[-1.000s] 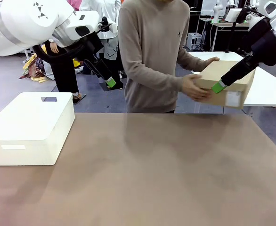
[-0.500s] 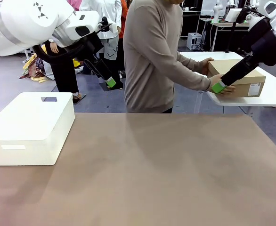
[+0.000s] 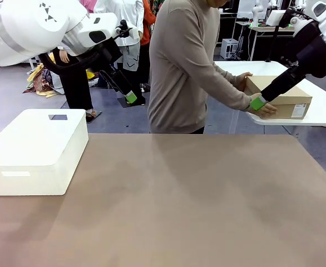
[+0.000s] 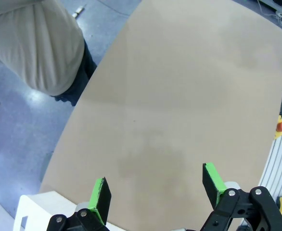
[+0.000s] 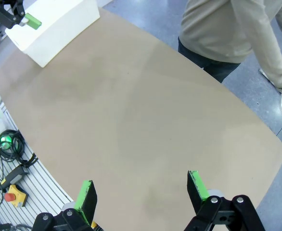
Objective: Pack the shoes into the box.
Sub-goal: Press down on the lid of the Shoes Box.
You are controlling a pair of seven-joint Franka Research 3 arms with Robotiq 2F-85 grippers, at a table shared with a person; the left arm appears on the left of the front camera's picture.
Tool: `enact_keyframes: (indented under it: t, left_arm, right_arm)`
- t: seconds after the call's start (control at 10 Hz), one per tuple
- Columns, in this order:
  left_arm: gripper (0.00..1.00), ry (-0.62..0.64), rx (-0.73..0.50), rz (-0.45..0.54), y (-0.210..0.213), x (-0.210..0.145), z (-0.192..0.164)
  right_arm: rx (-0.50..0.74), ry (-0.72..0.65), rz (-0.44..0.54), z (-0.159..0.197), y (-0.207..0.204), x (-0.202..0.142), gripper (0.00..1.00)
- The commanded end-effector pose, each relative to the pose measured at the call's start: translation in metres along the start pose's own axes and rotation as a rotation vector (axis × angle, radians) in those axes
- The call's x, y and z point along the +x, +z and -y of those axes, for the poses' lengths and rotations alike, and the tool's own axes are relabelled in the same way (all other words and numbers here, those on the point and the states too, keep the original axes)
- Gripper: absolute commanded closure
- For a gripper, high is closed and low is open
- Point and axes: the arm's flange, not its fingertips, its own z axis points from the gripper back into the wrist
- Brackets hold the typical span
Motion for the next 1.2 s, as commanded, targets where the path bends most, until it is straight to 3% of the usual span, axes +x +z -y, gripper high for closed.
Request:
enact_keyframes:
  t: [0.0, 1.1]
  left_arm:
    - [0.00, -0.009, 0.005, -0.012, 0.0014, -0.0011, 0.0002]
    - [0.00, -0.009, 0.005, -0.012, 0.0014, -0.0011, 0.0002]
  right_arm:
    - [-0.013, 0.004, -0.005, 0.0014, 0.0002, 0.0002, 0.00]
    - [-0.013, 0.004, -0.005, 0.0014, 0.0002, 0.0002, 0.00]
